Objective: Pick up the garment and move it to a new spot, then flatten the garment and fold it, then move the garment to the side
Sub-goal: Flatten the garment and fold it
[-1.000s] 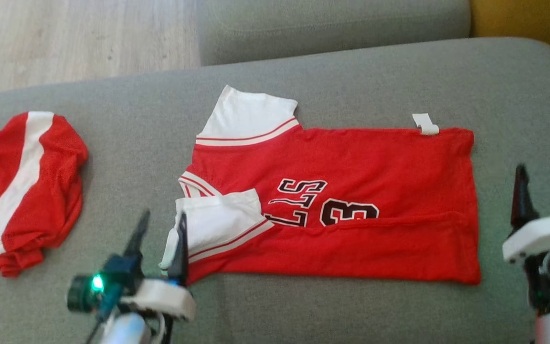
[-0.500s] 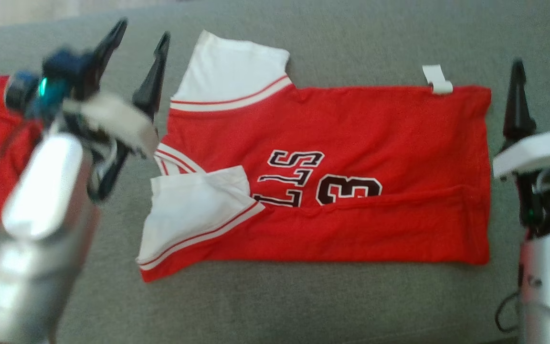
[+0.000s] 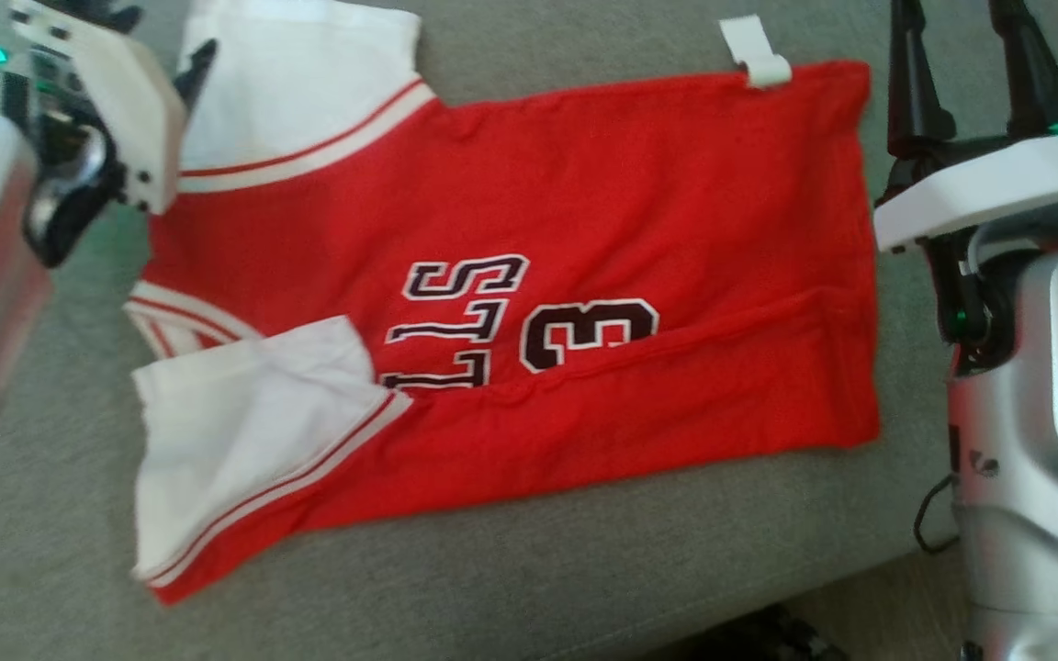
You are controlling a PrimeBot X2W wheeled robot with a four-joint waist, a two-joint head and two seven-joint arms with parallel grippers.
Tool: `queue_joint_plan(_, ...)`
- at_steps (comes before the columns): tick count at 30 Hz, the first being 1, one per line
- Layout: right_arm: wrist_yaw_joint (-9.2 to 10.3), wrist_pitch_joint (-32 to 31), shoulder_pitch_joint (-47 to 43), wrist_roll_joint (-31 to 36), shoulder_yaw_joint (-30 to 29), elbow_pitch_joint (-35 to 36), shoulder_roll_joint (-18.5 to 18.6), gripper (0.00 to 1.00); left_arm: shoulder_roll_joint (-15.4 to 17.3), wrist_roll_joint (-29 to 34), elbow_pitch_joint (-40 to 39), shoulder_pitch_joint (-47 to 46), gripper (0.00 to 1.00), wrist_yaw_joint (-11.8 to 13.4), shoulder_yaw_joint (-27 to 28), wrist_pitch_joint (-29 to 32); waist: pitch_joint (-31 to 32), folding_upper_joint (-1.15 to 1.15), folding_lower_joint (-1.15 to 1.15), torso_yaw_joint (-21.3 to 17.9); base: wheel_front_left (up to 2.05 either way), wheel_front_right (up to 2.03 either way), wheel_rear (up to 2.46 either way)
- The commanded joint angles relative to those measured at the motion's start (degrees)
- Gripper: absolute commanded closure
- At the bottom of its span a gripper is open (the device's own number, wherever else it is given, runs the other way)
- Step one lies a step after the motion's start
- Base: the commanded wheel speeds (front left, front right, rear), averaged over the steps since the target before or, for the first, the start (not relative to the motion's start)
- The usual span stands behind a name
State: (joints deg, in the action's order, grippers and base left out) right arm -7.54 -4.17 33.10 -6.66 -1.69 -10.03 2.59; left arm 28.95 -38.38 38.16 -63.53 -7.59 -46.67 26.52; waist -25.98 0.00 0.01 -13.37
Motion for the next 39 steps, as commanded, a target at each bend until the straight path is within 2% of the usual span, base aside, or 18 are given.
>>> queue_joint_plan(1, 0.05, 0.67, 1.68, -0.46, 1.4, 1.86, 0.29, 0.0, 2.74, -0.6, -0.42, -3.79, 0.0, 0.11, 1.22, 0.02, -2.79, 0.0, -0.01, -2.88, 0.0, 0.0, 0.0)
queue_joint_plan(8, 0.05, 1.59, 1.99, -0.94, 1.79, 1.5, 0.29, 0.0, 4.37, -3.86, 4.25, -7.53, 0.0, 0.11, -3.16, -0.23, -4.72, 0.0, -0.01, -5.17, 0.0, 0.0, 0.0)
queue_joint_plan(14, 0.05, 1.78, 1.87, -0.76, 0.79, 0.96, 0.29, 0.0, 4.45, -9.04, 5.05, -8.51, 0.0, 0.1, -7.07, 2.36, -5.09, 0.0, -0.01, -5.42, 0.0, 0.0, 0.0)
queue_joint_plan(15, 0.05, 1.75, 1.96, -0.62, 0.6, 0.85, 0.29, 0.0, 4.47, -10.09, 4.84, -8.52, 0.58, 0.1, -7.73, 2.94, -5.1, 0.0, -0.01, -5.34, 0.0, 0.0, 0.0)
queue_joint_plan(16, 0.05, 1.72, 2.07, -0.44, 0.39, 0.72, 0.29, 0.0, 4.54, -11.11, 4.5, -8.53, 1.0, 0.1, -8.4, 3.41, -5.07, 0.0, -0.01, -5.22, 0.0, 0.0, 0.0)
queue_joint_plan(21, 0.05, 1.06, 2.48, 1.67, -0.59, -0.39, 0.29, 0.0, 4.24, -14.57, 3.71, -8.95, 1.0, 0.1, -10.67, 0.32, -3.85, 0.0, -0.01, -3.54, 0.0, 0.0, 0.0)
queue_joint_plan(26, 0.05, -0.24, 2.62, 3.96, -0.79, -1.87, 0.47, 0.0, 2.96, -14.27, 3.28, -9.36, 1.0, 0.1, -11.49, -8.07, -1.38, 0.0, -0.01, -1.26, 0.0, 0.0, 0.0)
queue_joint_plan(30, 0.05, -2.07, 2.48, 4.51, -0.48, -4.26, 2.81, 0.0, 1.35, -12.47, 2.97, -9.22, 1.0, 0.1, -11.8, -15.65, 1.17, 0.0, -0.01, 1.26, 0.0, 0.0, 0.0)
queue_joint_plan(39, 0.05, -6.05, 1.64, 2.83, -0.3, -11.86, 8.83, 0.0, -0.5, -10.16, -2.57, -4.81, 1.0, 1.74, -12.77, -24.55, 5.13, 0.0, -0.01, 6.66, 0.0, 0.0, 0.0)
